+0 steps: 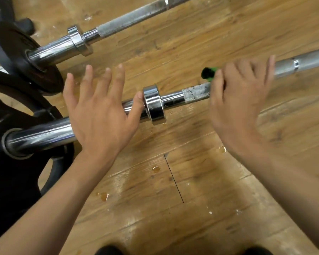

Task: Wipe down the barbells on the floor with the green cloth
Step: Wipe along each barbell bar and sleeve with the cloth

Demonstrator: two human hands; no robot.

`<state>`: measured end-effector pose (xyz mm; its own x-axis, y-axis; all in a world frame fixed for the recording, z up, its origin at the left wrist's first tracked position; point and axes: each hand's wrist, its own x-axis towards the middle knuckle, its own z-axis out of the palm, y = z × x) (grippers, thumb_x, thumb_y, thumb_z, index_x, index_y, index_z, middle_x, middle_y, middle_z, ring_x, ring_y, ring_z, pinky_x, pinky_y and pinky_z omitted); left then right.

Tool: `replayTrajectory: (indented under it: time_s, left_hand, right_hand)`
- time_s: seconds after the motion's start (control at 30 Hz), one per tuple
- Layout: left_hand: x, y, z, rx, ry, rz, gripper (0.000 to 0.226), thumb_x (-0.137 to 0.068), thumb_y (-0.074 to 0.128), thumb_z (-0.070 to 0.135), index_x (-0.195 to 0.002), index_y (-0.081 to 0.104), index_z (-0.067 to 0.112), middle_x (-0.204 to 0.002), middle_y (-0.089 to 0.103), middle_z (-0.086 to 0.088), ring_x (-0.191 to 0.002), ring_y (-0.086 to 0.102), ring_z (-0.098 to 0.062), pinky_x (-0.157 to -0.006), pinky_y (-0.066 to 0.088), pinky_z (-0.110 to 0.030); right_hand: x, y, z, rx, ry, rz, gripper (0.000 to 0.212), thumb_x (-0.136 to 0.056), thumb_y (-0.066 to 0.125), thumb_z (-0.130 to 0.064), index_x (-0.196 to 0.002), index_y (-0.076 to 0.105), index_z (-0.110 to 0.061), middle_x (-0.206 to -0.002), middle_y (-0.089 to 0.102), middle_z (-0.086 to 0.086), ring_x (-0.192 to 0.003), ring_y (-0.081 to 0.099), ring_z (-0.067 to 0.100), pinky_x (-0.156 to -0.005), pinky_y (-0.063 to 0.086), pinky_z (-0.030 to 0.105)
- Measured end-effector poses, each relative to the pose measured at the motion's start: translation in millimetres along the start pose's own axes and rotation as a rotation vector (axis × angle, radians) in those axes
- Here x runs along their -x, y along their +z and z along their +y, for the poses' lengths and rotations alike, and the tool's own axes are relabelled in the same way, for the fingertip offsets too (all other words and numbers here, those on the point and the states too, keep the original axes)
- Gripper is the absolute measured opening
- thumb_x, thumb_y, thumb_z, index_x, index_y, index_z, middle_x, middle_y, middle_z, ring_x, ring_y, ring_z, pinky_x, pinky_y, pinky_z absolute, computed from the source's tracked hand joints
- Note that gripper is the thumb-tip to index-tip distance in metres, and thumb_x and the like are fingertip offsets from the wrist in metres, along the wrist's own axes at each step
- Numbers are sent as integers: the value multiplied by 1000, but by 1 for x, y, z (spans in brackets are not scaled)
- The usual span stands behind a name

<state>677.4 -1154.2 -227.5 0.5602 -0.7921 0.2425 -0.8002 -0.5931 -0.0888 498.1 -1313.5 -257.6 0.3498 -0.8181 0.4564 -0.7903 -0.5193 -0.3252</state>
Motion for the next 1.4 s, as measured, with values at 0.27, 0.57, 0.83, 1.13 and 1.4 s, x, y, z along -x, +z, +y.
replayTrajectory:
  time_s: [0.27,0.57,0.83,1.13,1.4]
  left_hand:
    - [10,-2,0,65,-7,29,79,-105,16,66,-152,53,16,-147,60,-16,-152,36,-39,-126,12,-53]
    - [22,0,6,59,-9,49,74,-106,18,63,-148,59,17,-144,64,-14,-151,38,-36,-126,12,-54]
    - [28,-3,8,75,6,80,72,-107,21,60,-138,68,14,-139,67,-13,-147,43,-38,-125,16,-56]
    - [35,-2,8,39,14,123,72,-108,24,61,-135,70,14,-138,68,-12,-145,47,-37,-125,19,-55]
    - [39,-2,9,44,13,118,69,-108,26,59,-134,71,14,-138,68,-10,-146,47,-35,-125,20,-54]
  right_hand:
    - [1,-5,32,76,-354,1,35,-110,41,-33,-99,67,-13,-92,64,7,-95,58,30,-123,17,65]
    - [23,68,5,265,-268,-456,41,-100,23,-51,-120,55,-34,-114,57,-6,-114,50,32,-122,13,64]
    - [-2,-27,-21,-289,-181,-27,35,-109,36,-30,-96,61,-9,-91,53,3,-90,54,31,-110,35,47]
    - [30,-13,-40,-337,-426,1,24,-109,44,-29,-123,52,-11,-117,64,14,-114,53,31,-121,28,48]
    - [43,-27,-40,-326,-312,-220,42,-107,40,-33,-134,64,-13,-114,71,5,-120,60,27,-125,25,50]
